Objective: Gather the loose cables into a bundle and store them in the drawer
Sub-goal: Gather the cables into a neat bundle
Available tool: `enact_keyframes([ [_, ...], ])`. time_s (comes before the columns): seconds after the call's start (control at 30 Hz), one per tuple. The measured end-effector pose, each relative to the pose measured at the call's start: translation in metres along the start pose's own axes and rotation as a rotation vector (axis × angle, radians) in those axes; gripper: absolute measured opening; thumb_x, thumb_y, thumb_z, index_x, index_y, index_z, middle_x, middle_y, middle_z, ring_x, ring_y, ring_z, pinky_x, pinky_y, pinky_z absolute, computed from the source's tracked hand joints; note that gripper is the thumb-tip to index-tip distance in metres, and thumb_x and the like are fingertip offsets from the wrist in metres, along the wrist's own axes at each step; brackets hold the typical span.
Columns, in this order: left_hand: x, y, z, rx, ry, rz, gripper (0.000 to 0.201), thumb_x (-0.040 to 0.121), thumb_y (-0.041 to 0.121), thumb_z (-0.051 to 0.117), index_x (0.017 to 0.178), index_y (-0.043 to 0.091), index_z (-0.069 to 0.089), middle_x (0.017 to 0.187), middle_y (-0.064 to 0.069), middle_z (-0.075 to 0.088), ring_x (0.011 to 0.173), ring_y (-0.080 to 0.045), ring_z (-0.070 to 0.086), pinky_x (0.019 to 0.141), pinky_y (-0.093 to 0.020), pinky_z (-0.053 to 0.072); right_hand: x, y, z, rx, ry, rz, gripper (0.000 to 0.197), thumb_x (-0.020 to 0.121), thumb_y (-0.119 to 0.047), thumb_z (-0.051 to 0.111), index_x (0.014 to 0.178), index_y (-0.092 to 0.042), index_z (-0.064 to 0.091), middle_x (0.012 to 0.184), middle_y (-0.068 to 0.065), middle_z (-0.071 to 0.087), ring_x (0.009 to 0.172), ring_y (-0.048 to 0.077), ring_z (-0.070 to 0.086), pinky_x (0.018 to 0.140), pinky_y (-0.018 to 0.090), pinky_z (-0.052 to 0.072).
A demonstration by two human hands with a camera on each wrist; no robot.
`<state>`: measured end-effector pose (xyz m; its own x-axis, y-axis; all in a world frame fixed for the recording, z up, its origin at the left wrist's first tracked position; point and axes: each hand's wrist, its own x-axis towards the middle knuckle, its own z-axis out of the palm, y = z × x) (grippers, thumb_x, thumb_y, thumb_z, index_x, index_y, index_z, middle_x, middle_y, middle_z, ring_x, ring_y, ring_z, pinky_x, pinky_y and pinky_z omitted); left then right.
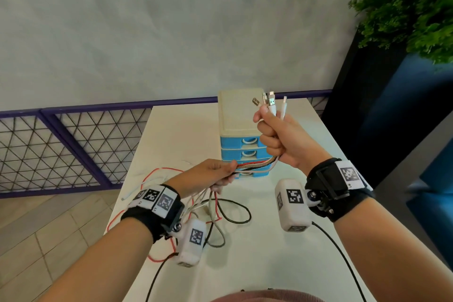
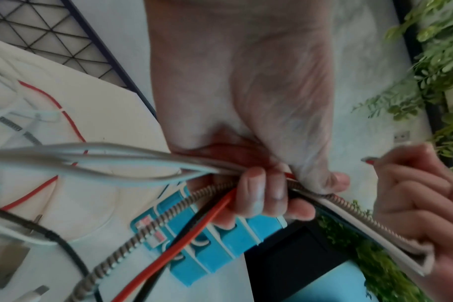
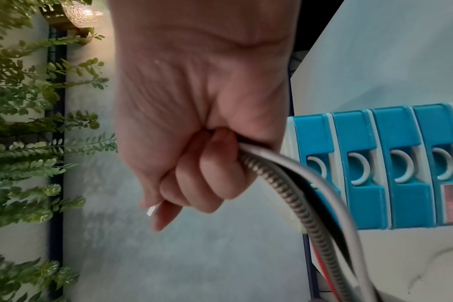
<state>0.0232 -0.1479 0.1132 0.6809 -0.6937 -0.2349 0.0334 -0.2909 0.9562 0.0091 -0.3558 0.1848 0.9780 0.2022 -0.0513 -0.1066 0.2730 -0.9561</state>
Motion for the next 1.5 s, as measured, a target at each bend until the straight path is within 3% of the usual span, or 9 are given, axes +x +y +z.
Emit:
enact_keyframes([
  [0.27, 0.004, 0.015, -0.018, 0.175, 0.230, -0.032, 0.035, 0.095, 0.039, 0.049, 0.076, 0.013, 0.061, 0.049, 0.014, 0.040, 0.047, -0.006, 0.033, 0.058, -0.026, 0.035, 0.002, 0.007, -0.007, 0.251, -0.210, 0.083, 0.044, 0.101, -0.040, 0.034, 0.137, -0.021, 0.052, 0.064, -0.005, 0.035, 0.047, 0.007, 0.013, 0.039, 0.019, 0.014],
  [0.57, 0.007, 0.038, -0.019, 0.423, 0.447, 0.088, 0.028, 0.091, 0.040, 0.055, 0.074, 0.020, 0.063, 0.057, 0.007, 0.044, 0.052, -0.007, 0.034, 0.051, -0.021, 0.029, 0.006, 0.009, -0.009, 0.255, -0.170, 0.032, 0.041, 0.101, -0.028, 0.038, 0.141, -0.020, 0.046, 0.074, -0.003, 0.049, 0.052, 0.006, 0.033, 0.043, 0.016, 0.032],
  [0.7, 0.008, 0.045, -0.025, 0.495, 0.419, 0.136, 0.024, 0.090, 0.042, 0.056, 0.075, 0.024, 0.063, 0.082, -0.012, 0.067, 0.072, -0.020, 0.056, 0.065, -0.034, 0.044, 0.008, 0.012, -0.012, 0.117, -0.072, 0.021, 0.039, 0.101, -0.032, 0.038, 0.129, -0.013, 0.058, 0.112, 0.000, 0.069, 0.099, 0.010, 0.063, 0.085, 0.030, 0.053],
  [0.83, 0.009, 0.055, -0.026, 0.560, 0.332, 0.159, 0.022, 0.091, 0.034, 0.058, 0.079, 0.017, 0.063, 0.076, -0.011, 0.062, 0.068, -0.013, 0.052, 0.065, -0.030, 0.041, 0.007, 0.015, -0.010, 0.113, -0.081, 0.118, 0.043, 0.096, -0.037, 0.044, 0.128, -0.012, 0.059, 0.133, 0.007, 0.062, 0.128, 0.017, 0.054, 0.111, 0.044, 0.037],
  [1.03, 0.012, 0.065, -0.022, 0.620, 0.200, 0.123, 0.015, 0.094, 0.028, 0.055, 0.084, 0.019, 0.061, 0.090, -0.010, 0.065, 0.079, -0.014, 0.057, 0.074, -0.028, 0.045, 0.003, 0.015, 0.014, 0.086, -0.156, 0.249, 0.039, 0.103, -0.037, 0.038, 0.134, -0.021, 0.056, 0.123, 0.008, 0.066, 0.095, 0.014, 0.067, 0.072, 0.025, 0.053],
  [1.17, 0.010, 0.067, -0.018, 0.446, 0.110, 0.129, 0.016, 0.095, 0.019, 0.054, 0.083, 0.028, 0.060, 0.089, 0.007, 0.065, 0.083, 0.000, 0.064, 0.079, -0.019, 0.052, 0.004, 0.024, 0.023, 0.064, -0.200, 0.275, 0.038, 0.103, -0.040, 0.034, 0.135, -0.032, 0.053, 0.128, 0.005, 0.064, 0.114, 0.023, 0.061, 0.093, 0.038, 0.053],
  [1.27, 0.007, 0.069, -0.017, 0.473, 0.080, 0.111, 0.011, 0.094, 0.020, 0.057, 0.089, 0.019, 0.066, 0.090, -0.003, 0.069, 0.085, -0.006, 0.066, 0.080, -0.021, 0.052, 0.006, 0.031, 0.023, 0.014, -0.264, 0.301, 0.040, 0.101, -0.046, 0.037, 0.139, -0.037, 0.046, 0.133, 0.007, 0.062, 0.116, 0.035, 0.062, 0.102, 0.058, 0.043],
  [1.37, 0.004, 0.073, -0.014, 0.599, 0.090, 0.112, 0.026, 0.093, 0.021, 0.058, 0.067, 0.015, 0.061, 0.056, 0.004, 0.056, 0.048, 0.008, 0.050, 0.051, -0.005, 0.034, 0.004, 0.030, 0.025, -0.093, -0.275, 0.296, 0.038, 0.101, -0.047, 0.035, 0.135, -0.034, 0.048, 0.109, 0.023, 0.065, 0.070, 0.023, 0.069, 0.070, 0.039, 0.057],
  [1.5, 0.006, 0.070, -0.012, 0.636, 0.137, 0.106, 0.036, 0.090, 0.036, 0.061, 0.063, 0.011, 0.063, 0.046, 0.009, 0.056, 0.038, 0.000, 0.044, 0.045, -0.010, 0.033, 0.003, 0.024, 0.024, -0.225, -0.236, 0.296, 0.038, 0.101, -0.049, 0.034, 0.097, -0.019, 0.057, 0.074, 0.013, 0.066, 0.042, 0.008, 0.030, 0.044, 0.020, 0.035],
])
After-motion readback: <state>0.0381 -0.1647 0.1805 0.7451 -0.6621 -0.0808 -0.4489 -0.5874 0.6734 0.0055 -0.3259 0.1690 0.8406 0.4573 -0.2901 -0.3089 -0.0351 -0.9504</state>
